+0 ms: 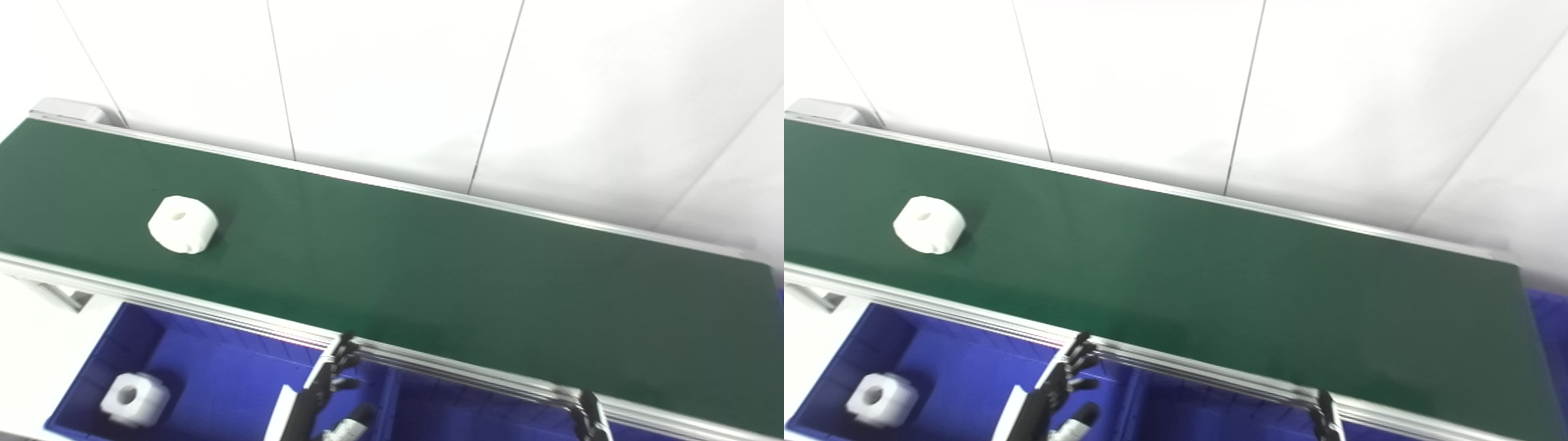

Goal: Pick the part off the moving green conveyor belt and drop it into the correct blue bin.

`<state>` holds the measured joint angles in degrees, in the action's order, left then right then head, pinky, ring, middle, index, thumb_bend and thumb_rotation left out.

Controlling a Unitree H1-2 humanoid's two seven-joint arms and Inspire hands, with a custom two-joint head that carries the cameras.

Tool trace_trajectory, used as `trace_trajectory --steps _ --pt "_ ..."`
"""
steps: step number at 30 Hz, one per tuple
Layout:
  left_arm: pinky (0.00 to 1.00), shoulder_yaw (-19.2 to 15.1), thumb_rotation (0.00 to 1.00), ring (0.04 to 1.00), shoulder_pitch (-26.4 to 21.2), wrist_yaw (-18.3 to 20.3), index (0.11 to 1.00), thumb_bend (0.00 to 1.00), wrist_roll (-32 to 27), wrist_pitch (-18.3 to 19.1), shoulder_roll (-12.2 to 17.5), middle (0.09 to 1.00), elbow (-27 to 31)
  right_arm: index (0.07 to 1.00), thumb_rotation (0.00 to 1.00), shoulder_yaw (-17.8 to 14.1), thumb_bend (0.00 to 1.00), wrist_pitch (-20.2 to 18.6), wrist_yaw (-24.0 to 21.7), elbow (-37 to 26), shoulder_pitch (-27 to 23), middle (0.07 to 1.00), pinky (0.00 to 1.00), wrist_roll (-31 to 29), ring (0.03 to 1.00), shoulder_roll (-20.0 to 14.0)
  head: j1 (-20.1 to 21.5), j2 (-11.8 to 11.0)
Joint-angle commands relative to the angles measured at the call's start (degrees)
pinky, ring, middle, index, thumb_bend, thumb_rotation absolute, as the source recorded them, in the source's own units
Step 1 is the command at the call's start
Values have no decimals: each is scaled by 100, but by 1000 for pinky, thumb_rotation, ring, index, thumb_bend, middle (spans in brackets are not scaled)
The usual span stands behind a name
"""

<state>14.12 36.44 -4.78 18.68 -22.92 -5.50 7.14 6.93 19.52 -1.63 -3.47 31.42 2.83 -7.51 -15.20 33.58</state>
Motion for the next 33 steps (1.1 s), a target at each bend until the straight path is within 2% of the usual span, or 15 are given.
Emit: trace_trajectory --steps 1,7,14,18,25,28,33 --pt "698 40 747 856 -5 -159 911 552 117 -252 -87 895 57 1000 999 -50 832 338 -71 -90 3 1000 1000 -98 999 -52 -35 -10" --pt "664 129 706 835 -34 -253 890 595 147 -215 -122 886 -49 1000 1000 -122 858 366 -238 64 -72 1000 1000 -298 1000 -158 -400 -100" --pt "635 212 664 816 -59 -220 876 629 -41 -58 -191 887 -62 1000 1000 -223 842 446 -312 214 -134 1000 1000 -303 1000 -156 -447 -157" --pt "627 222 646 820 -130 -247 877 639 -69 -121 -190 889 -187 1000 1000 -260 808 475 -344 297 -182 1000 1000 -311 1000 -157 -548 -202" --pt "569 225 607 817 -229 -322 866 667 -86 -134 -271 885 -443 1000 1000 -306 786 647 -482 603 -286 1000 1000 -456 1000 -196 -569 -490" --pt "615 231 605 815 -314 -369 856 684 -56 -180 -314 880 -603 1000 1000 -345 778 685 -522 750 -360 1000 1000 -474 1000 -230 -573 -523" --pt "628 274 590 808 -431 -471 861 679 14 -314 -355 868 -771 1000 1000 -414 802 688 -559 820 -447 1000 1000 -511 1000 -255 -576 -467"
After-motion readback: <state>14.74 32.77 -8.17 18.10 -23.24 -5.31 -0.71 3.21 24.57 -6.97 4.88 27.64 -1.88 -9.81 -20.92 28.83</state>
